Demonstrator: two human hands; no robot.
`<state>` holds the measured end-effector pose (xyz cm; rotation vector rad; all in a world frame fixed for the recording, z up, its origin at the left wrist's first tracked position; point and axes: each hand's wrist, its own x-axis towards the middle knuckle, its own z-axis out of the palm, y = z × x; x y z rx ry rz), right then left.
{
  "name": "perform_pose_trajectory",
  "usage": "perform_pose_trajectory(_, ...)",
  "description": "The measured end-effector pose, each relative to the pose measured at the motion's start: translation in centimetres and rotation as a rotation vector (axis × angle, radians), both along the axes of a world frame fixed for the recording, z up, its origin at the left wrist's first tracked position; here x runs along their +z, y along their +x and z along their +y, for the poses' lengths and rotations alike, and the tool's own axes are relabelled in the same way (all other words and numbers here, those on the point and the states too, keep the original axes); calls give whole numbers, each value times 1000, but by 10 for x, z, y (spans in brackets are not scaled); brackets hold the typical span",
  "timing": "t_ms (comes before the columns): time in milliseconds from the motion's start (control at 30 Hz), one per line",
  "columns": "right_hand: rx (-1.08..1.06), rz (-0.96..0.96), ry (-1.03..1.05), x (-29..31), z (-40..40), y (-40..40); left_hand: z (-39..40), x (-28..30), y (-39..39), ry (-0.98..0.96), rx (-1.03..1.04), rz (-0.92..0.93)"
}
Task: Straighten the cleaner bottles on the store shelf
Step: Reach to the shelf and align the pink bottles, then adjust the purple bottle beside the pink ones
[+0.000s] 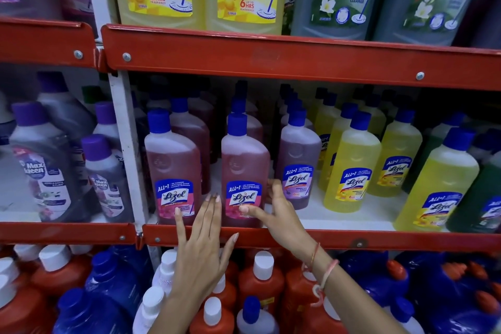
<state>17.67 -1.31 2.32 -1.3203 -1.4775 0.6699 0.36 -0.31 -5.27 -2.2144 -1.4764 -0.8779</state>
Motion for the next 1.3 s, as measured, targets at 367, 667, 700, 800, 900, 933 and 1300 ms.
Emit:
perform_pose_trajectory(367,10,-19,5,0,-4,-1,-1,-4,0,22,-23,-35)
perform_pose_trajectory(667,-441,49,364,12,-18,50,-1,-5,-2,4,-19,-13)
perform_pose_trajectory(700,-489,-2,360,11,-15,60,-1,-5,-2,3,-19,-20)
perform_pose_trajectory(800,-356,16,193,13,-2,83,-1,-4,-1,2,-19,-29)
perform_pose_trajectory(900,-100,195,32,17,13,97,-2,-4,0,-3,-15,-24)
perform_pose_trajectory(933,-57,209,-3,16,17,101,-2,-5,0,-6,-13,-23)
perform_pose_trajectory(1300,19,277,-10,9,10,103,-3,-4,2,-16,1,-36)
